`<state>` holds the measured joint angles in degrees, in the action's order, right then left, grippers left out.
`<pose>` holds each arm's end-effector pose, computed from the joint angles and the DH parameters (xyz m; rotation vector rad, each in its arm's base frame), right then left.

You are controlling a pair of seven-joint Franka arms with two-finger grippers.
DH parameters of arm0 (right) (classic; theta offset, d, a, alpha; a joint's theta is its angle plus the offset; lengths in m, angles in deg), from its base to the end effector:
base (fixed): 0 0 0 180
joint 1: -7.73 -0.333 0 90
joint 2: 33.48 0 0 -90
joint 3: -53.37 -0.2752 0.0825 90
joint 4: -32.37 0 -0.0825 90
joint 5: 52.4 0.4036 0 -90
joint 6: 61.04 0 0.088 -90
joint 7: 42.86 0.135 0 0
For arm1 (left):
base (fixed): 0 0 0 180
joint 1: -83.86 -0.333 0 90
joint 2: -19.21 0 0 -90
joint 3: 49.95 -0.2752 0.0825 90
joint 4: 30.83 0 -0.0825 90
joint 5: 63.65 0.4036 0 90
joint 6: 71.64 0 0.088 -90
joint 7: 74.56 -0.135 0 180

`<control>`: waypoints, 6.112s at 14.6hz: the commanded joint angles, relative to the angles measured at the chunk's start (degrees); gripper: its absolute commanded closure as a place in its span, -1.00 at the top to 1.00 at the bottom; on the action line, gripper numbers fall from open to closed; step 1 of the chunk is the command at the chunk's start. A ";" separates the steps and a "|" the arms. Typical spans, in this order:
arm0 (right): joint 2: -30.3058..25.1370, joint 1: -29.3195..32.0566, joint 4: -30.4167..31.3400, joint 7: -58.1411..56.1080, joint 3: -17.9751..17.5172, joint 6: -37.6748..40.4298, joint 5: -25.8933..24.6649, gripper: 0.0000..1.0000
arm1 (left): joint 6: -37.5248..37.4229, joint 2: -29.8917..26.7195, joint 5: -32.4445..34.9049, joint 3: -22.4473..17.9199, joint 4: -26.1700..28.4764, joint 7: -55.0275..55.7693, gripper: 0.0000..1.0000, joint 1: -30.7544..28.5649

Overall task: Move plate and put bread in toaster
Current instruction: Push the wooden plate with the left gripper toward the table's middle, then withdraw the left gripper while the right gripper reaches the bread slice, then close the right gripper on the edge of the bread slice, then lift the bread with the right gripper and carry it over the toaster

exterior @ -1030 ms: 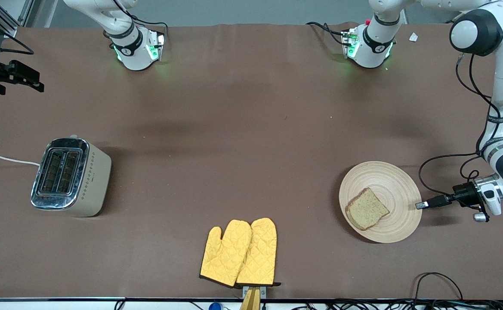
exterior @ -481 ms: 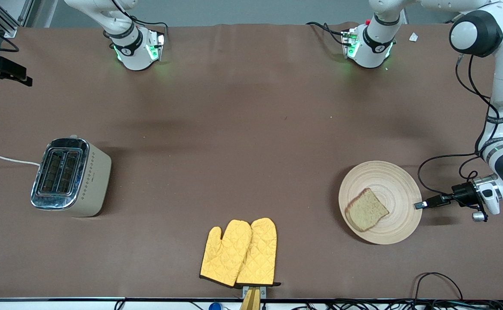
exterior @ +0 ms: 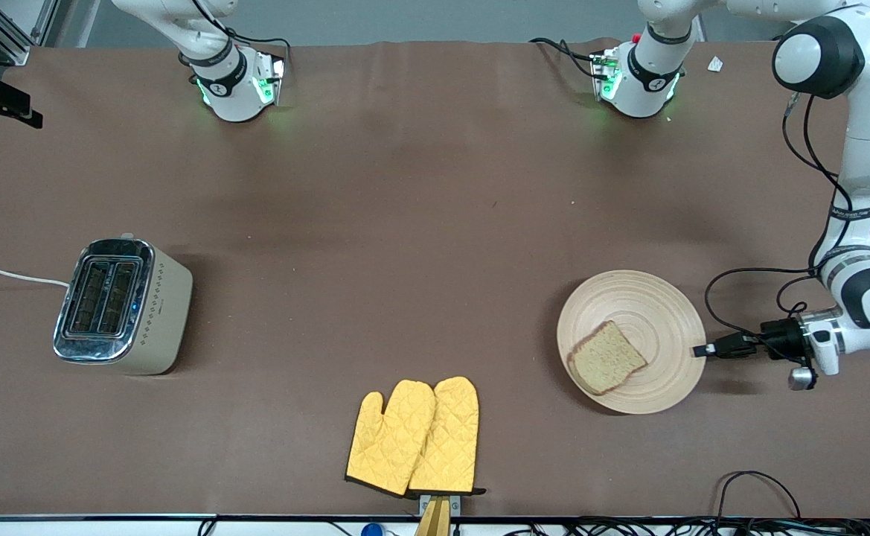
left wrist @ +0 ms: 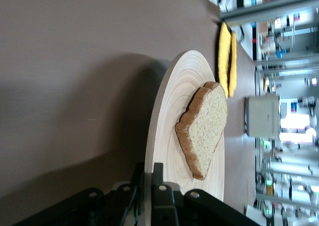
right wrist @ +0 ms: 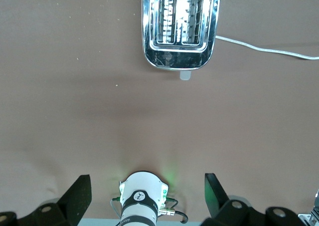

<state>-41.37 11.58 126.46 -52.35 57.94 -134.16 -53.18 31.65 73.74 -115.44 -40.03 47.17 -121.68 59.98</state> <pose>0.4905 -0.0770 0.5743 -3.0886 -0.0281 0.3511 0.6710 0.0921 0.1034 2.0802 -0.0729 0.0980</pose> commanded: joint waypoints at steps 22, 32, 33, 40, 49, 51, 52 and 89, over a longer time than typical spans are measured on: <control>14.82 -12.09 17.62 0.69 -0.71 -39.01 6.58 1.00 | 30.57 3.57 -19.84 8.72 2.16 6.77 0.99 39.87; 29.32 -26.68 17.27 10.27 -0.62 -61.01 19.75 1.00 | 29.96 -13.90 18.35 -1.91 0.22 53.25 1.00 34.18; 30.47 -26.87 16.92 10.54 -0.62 -61.01 20.47 0.96 | 28.39 -16.01 22.31 -2.27 0.40 56.06 1.00 32.25; 33.72 -28.10 15.60 11.59 -0.54 -63.02 20.12 0.48 | 5.64 -31.39 52.74 -2.27 0.31 60.39 1.00 24.67; 36.54 -30.48 15.25 12.30 -0.45 -66.20 20.03 0.12 | -12.67 -53.90 54.44 -3.49 8.91 53.55 1.00 17.99; 36.63 -30.39 15.25 12.39 -0.45 -66.46 19.86 0.05 | -13.46 -54.53 54.35 -5.61 9.45 52.92 1.00 19.13; 36.80 -30.39 15.25 12.39 -0.45 -66.55 19.68 0.02 | -14.59 -54.53 54.35 -5.61 9.37 52.83 1.00 19.13; 22.22 -33.02 -0.22 46.31 3.95 -13.13 -29.59 -0.99 | -16.80 -52.78 53.12 -4.82 6.74 50.11 1.00 18.51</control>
<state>-18.02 -19.79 125.56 -8.86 61.97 -150.23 -76.08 15.70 20.18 -61.63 -44.83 55.26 -71.22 78.77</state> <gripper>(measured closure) 0.969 0.000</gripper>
